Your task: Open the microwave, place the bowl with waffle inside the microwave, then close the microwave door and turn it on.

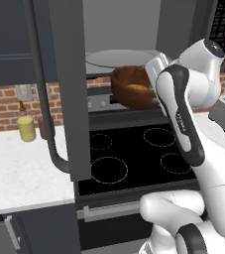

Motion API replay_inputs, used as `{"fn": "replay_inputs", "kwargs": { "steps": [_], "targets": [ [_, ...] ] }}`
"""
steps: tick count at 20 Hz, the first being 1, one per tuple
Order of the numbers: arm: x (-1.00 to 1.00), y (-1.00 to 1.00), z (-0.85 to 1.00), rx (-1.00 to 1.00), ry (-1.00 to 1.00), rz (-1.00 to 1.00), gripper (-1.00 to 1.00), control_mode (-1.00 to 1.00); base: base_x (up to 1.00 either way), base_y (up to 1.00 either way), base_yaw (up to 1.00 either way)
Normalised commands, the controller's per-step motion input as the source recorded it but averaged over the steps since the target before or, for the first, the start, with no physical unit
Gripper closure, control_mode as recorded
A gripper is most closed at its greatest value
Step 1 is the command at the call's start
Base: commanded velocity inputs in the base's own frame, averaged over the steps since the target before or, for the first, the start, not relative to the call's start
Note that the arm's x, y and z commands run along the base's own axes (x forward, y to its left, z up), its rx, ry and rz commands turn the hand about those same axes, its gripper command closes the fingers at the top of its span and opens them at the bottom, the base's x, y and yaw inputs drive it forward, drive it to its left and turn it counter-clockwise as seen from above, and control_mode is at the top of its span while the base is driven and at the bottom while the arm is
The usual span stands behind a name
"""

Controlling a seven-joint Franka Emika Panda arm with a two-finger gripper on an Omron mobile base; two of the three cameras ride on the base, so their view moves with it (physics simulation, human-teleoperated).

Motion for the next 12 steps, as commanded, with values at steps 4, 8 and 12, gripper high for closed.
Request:
{"fn": "replay_inputs", "kwargs": {
  "steps": [4,8,12],
  "targets": [
    [-0.55,-0.02,0.11,0.0,0.0,0.0,1.0,-1.0,0.0,0.0,0.0],
    [0.05,0.0,0.48,-0.02,0.0,0.0,1.0,-1.0,0.0,0.0,0.0],
    [0.43,0.0,0.59,-0.04,-0.01,-0.03,1.0,-1.0,0.0,0.0,0.0]
  ]
}}
